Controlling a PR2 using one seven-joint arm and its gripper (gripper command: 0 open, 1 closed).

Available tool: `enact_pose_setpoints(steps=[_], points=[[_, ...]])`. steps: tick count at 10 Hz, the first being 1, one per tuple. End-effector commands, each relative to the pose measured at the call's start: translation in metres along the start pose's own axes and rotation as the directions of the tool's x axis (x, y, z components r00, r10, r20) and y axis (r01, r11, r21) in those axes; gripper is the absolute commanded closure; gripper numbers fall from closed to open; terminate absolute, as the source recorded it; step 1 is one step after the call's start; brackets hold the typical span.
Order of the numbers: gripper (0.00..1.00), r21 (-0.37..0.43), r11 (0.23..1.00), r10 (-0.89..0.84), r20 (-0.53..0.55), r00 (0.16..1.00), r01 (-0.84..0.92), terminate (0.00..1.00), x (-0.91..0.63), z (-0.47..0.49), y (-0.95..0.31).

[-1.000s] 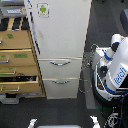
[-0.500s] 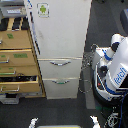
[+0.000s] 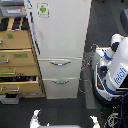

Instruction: Opening the fridge

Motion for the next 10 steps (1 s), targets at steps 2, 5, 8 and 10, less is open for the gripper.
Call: enact_pose_setpoints(steps=[2, 5, 8, 10], points=[[0.0, 0.159, 0.966, 0.215, -0.068, 0.974, -0.202, 0.0, 0.11, 0.007, 0.102], [0.0, 0.231, 0.93, 0.311, -0.085, 0.947, -0.285, 0.0, 0.141, 0.013, 0.144], [0.0, 0.361, 0.858, 0.436, -0.139, 0.889, -0.364, 0.0, 0.161, 0.021, 0.2], [0.0, 0.443, 0.799, 0.51, -0.142, 0.848, -0.407, 0.0, 0.193, 0.04, 0.255]])
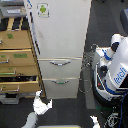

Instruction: Opening the fridge

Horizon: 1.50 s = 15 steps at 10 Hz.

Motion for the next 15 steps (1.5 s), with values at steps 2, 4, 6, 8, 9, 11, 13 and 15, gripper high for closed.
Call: enact_pose_setpoints(steps=[2, 4, 6, 8, 9, 11, 13, 15], points=[[0.0, 0.299, 0.9, 0.367, -0.128, 0.921, -0.317, 0.0, 0.14, 0.041, 0.173], [0.0, 0.297, 0.884, 0.413, -0.133, 0.901, -0.361, 0.0, 0.149, 0.051, 0.187], [0.0, 0.331, 0.862, 0.442, -0.118, 0.889, -0.385, 0.0, 0.157, 0.061, 0.202], [0.0, 0.346, 0.858, 0.441, -0.113, 0.891, -0.381, 0.0, 0.159, 0.069, 0.206], [0.0, 0.361, 0.858, 0.429, -0.115, 0.896, -0.365, 0.0, 0.159, 0.07, 0.208], [0.0, 0.361, 0.859, 0.428, -0.121, 0.896, -0.362, 0.0, 0.165, 0.068, 0.216], [0.0, 0.29, 0.866, 0.455, -0.112, 0.884, -0.408, 0.0, 0.183, 0.07, 0.227], [0.0, 0.263, 0.881, 0.434, -0.112, 0.894, -0.394, 0.0, 0.195, 0.072, 0.225]])
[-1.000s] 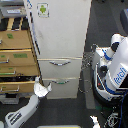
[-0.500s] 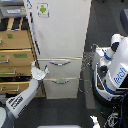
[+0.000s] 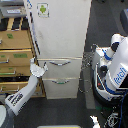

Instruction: Opening the fridge

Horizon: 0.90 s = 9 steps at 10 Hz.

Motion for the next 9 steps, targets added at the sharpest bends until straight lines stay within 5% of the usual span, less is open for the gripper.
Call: enact_pose_setpoints(steps=[1, 5, 9], points=[[0.0, -0.094, 0.996, 0.008, 0.0, 1.0, -0.008, 0.0, 0.041, 0.008, 0.003], [0.0, -0.129, 0.991, 0.022, 0.024, 0.999, -0.018, 0.0, 0.068, 0.023, 0.011], [0.0, -0.279, 0.946, 0.148, -0.073, 0.986, -0.163, 0.0, 0.093, 0.018, 0.043]])
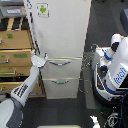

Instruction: Opening the fridge

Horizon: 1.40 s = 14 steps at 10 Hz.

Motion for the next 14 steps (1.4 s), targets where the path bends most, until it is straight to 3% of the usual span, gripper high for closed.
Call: enact_pose_setpoints(steps=[1, 8, 9, 14], points=[[0.0, -0.244, 0.952, 0.17, -0.077, 0.982, -0.184, 0.0, 0.048, 0.014, 0.04], [0.0, -0.231, 0.954, 0.188, -0.04, 0.981, -0.192, 0.0, 0.072, 0.023, 0.049], [1.0, -0.289, 0.938, 0.191, -0.029, 0.981, -0.191, 0.0, 0.07, 0.02, 0.058], [1.0, -0.33, 0.934, 0.14, -0.018, 0.99, -0.139, 0.0, 0.058, 0.017, 0.053]])
